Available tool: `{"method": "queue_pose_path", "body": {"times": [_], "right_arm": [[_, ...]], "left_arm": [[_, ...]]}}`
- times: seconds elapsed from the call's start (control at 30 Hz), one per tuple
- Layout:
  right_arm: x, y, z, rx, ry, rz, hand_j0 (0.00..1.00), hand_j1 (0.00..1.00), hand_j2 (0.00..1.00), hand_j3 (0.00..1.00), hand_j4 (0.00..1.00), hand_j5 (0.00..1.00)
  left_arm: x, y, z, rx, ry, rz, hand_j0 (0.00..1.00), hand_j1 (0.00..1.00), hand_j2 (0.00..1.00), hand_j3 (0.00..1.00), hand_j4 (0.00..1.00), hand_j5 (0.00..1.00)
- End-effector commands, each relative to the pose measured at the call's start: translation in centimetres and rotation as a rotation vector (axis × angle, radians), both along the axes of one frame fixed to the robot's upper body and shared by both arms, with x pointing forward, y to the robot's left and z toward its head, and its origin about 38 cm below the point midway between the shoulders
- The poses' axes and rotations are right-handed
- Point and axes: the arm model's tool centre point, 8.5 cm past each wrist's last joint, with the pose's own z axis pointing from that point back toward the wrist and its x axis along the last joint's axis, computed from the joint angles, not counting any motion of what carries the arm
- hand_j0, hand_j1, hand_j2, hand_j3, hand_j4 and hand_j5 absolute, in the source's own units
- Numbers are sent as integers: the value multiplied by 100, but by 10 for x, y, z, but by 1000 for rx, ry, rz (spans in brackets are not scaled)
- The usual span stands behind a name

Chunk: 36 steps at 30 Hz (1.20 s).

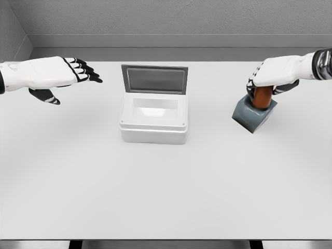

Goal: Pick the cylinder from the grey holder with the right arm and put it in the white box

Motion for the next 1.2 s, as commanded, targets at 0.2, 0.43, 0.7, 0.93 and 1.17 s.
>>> {"method": "queue_pose_path", "body": {"times": [0.2,0.43,0.7,0.93,1.17], "right_arm": [[-1,0,7,6,-14,3,50,50,50,50,50,50],[0,2,11,8,-25,8,47,47,47,47,47,47],[-3,19,24,14,-52,59,47,47,47,47,47,47],[1,45,31,30,-70,111,47,47,47,47,47,47],[4,71,32,46,-75,162,47,47,47,47,47,47]], "left_arm": [[0,0,2,-3,-2,0,100,100,100,100,100,100],[0,1,2,-6,-2,3,100,100,100,100,100,100],[0,0,3,-7,-4,0,100,100,100,100,100,100],[0,0,3,-8,-4,0,100,100,100,100,100,100],[0,-1,4,-5,-7,-1,100,100,100,100,100,100]]}}
